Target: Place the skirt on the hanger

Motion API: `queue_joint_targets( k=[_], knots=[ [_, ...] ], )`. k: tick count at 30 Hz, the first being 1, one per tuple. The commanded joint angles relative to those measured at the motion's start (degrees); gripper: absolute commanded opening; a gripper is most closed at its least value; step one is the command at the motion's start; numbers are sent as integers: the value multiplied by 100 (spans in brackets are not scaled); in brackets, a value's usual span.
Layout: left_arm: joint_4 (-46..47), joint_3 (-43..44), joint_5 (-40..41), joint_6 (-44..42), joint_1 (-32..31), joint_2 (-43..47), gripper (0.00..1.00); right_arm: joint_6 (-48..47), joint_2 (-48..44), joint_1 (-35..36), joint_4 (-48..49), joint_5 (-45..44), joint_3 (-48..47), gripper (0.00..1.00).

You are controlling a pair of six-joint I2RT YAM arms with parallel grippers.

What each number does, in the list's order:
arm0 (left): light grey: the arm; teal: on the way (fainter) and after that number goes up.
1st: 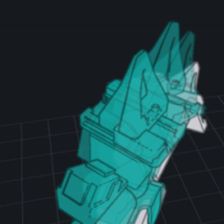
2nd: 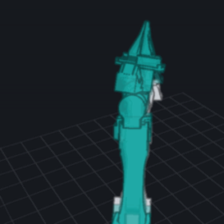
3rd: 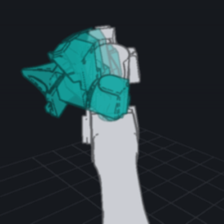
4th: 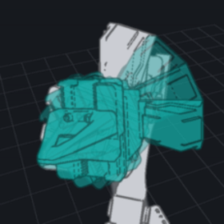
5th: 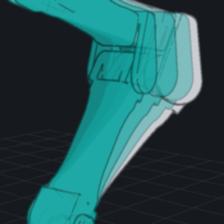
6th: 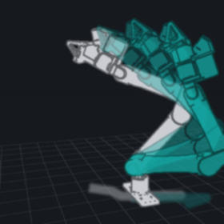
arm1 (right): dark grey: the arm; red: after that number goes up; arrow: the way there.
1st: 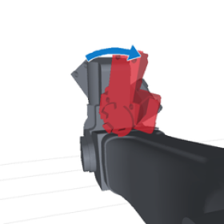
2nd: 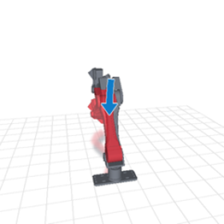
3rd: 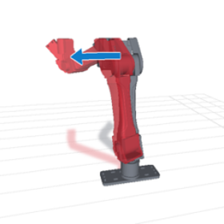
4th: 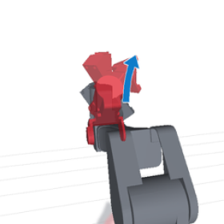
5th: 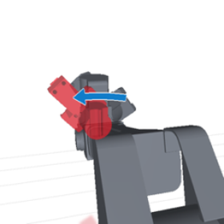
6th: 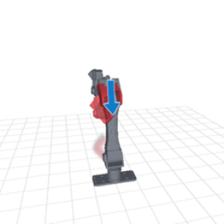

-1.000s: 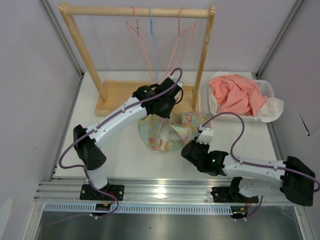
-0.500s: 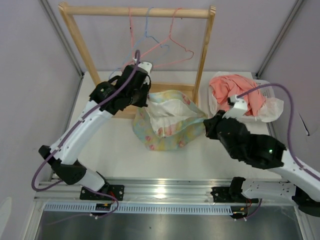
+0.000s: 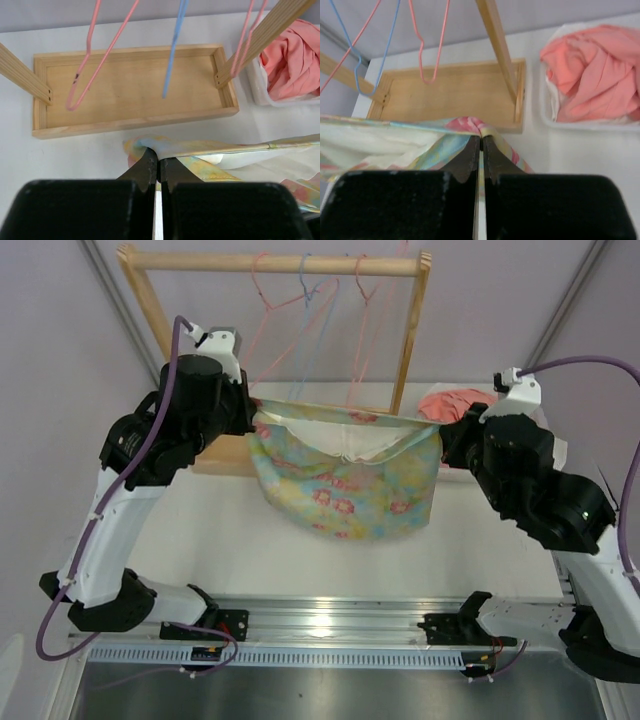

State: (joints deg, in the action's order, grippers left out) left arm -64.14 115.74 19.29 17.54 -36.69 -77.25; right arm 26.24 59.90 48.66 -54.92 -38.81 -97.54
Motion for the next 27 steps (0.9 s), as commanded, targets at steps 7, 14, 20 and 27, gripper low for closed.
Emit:
queue_joint_targets(
  k=[7,14,20,27],
  knots=[
    [612,352,-292,320,1092,-369,0,-770,891,-3032,1033,3085,-275,0],
    [1202,1142,-1436,443,2016,-1202,0,-488,2121,-4049,1677,5032,-1257,0],
    [1589,1215,-1665,487,2288,-1056,0,-383,2606,-4040,1493,5260,-2051,0],
    [2255,-2254,-1647,821,2315,304,0,-137,1449,-3734,2001,5217,943,0]
  ],
)
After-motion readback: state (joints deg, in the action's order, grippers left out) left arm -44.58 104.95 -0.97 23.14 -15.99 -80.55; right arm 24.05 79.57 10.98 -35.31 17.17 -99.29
